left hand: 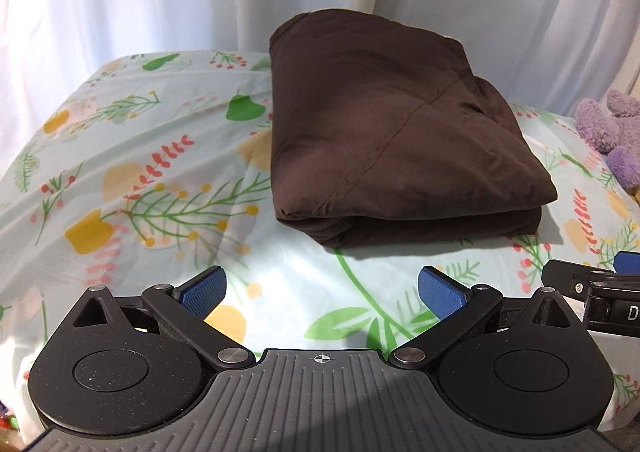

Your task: Fold large clothes

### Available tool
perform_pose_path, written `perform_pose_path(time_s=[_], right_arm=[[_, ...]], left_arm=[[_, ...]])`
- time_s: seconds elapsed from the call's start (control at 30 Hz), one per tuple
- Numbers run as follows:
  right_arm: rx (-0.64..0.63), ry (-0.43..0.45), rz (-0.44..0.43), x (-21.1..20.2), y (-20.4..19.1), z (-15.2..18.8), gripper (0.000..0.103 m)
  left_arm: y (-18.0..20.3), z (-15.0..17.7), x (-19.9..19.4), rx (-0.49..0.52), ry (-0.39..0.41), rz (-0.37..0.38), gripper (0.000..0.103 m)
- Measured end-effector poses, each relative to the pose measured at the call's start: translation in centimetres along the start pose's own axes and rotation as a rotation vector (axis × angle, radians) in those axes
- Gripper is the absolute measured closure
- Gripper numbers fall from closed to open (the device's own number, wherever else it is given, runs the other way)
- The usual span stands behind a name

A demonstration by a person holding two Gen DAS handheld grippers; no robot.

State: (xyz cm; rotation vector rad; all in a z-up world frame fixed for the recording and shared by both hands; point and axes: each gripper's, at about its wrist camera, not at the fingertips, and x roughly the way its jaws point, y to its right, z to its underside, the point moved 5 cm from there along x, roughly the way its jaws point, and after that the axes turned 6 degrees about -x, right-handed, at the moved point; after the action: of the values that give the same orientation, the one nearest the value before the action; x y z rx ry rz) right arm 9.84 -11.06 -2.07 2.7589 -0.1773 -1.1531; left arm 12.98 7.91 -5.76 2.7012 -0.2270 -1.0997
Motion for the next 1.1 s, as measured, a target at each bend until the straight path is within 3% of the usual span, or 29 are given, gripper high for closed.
perform_pose_path(time_s=[1.1], right_arm=[[0.008,-0.016,0.02,0.7,0.2,-0.1,0.005]], left_arm=[[1.2,0.2,0.7,0.042,-0.024,-0.007,0.0]])
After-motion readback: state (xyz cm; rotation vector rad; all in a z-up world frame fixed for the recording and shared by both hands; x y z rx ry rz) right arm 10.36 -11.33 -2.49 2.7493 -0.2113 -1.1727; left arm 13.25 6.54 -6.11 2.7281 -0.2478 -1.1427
